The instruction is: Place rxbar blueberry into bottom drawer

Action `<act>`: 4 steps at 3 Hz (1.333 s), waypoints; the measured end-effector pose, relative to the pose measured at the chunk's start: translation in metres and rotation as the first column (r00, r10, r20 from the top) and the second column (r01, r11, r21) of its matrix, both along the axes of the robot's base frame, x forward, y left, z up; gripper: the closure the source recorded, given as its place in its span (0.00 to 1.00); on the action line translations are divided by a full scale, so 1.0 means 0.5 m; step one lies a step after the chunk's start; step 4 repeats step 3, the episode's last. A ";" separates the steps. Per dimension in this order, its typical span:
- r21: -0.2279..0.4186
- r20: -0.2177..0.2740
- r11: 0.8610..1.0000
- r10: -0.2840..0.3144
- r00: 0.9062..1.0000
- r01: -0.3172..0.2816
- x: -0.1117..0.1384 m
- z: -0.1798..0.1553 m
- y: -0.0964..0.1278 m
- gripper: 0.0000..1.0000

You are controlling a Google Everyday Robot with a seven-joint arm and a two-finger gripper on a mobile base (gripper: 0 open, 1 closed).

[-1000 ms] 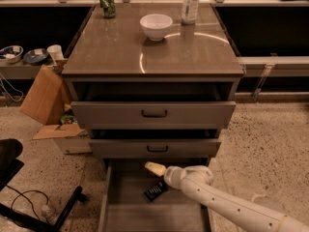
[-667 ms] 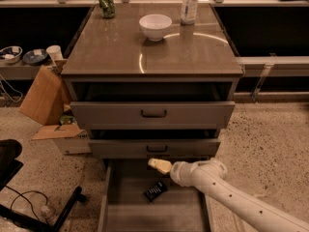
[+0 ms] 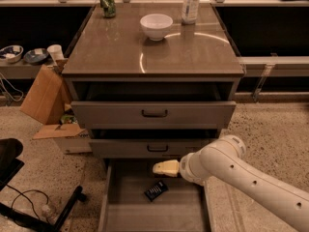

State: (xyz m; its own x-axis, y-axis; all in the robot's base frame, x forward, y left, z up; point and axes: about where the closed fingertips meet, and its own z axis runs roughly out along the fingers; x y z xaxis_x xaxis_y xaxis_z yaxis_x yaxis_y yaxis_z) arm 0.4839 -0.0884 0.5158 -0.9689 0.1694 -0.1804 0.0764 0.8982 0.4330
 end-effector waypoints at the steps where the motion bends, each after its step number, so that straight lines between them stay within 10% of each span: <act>1: -0.129 0.001 0.992 0.005 1.000 -0.005 -0.065 0.146 -0.006 0.00; 2: -0.201 0.120 0.979 -0.002 0.993 0.026 -0.115 0.341 0.012 0.00; 3: -0.240 0.259 0.966 -0.027 0.966 0.092 -0.117 0.497 0.052 0.00; 4: -0.240 0.259 0.966 -0.027 0.966 0.092 -0.117 0.497 0.052 0.00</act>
Offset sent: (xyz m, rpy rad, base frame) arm -0.0924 0.0288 0.3019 -0.2755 -0.2936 -0.0274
